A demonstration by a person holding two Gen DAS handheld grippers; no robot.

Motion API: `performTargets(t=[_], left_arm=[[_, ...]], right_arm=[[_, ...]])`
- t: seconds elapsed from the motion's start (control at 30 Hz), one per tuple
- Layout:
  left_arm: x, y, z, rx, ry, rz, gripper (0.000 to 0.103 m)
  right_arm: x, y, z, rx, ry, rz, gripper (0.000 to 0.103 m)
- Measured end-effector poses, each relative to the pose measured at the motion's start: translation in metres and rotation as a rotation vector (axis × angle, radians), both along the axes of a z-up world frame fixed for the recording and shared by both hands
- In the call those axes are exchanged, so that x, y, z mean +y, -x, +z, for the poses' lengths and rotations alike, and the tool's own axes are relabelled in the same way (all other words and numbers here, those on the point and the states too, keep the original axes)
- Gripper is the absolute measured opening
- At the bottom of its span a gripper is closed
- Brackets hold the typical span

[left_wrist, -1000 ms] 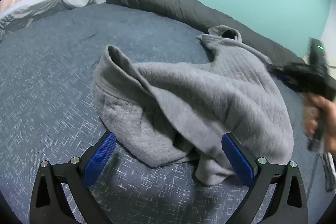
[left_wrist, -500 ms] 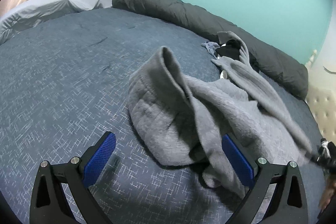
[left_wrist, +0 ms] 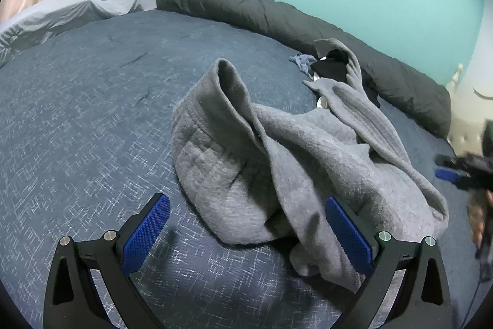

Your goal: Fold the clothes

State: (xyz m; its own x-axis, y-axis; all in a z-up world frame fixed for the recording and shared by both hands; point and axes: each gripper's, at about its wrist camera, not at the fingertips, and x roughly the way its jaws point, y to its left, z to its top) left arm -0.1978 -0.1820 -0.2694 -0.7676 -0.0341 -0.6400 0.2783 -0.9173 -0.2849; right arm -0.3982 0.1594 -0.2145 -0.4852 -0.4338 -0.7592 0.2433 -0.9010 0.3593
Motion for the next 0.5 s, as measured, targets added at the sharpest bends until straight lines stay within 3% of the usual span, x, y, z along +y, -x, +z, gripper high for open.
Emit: performTargets(t=[0.23,0.27,0.3,0.4,0.5], left_arm=[[-0.003,0.008,-0.006,-0.023,-0.006,0.005,0.103],[-0.003,0.009,-0.007,-0.027,-0.005,0.006,0.103],[-0.003,0.009,-0.008,-0.031,-0.004,0.006,0.103],[-0.003,0.009,-0.008,-0.031,-0.001,0.007,0.103],[-0.003,0.009,-0.008,-0.030,-0.003,0.008,0.103]], right_arm=[[-0.016,0.034,-0.043,-0.118,0.003,0.015,0.061],[-0.018,0.033,-0.049,-0.124,0.000,0.025,0.056],[-0.020,0.032,-0.054,-0.130,-0.004,0.036,0.035],[-0.021,0.019,-0.054,-0.094,-0.002,0.071,0.009],[-0.015,0.003,-0.046,-0.049,0.006,0.087,0.005]])
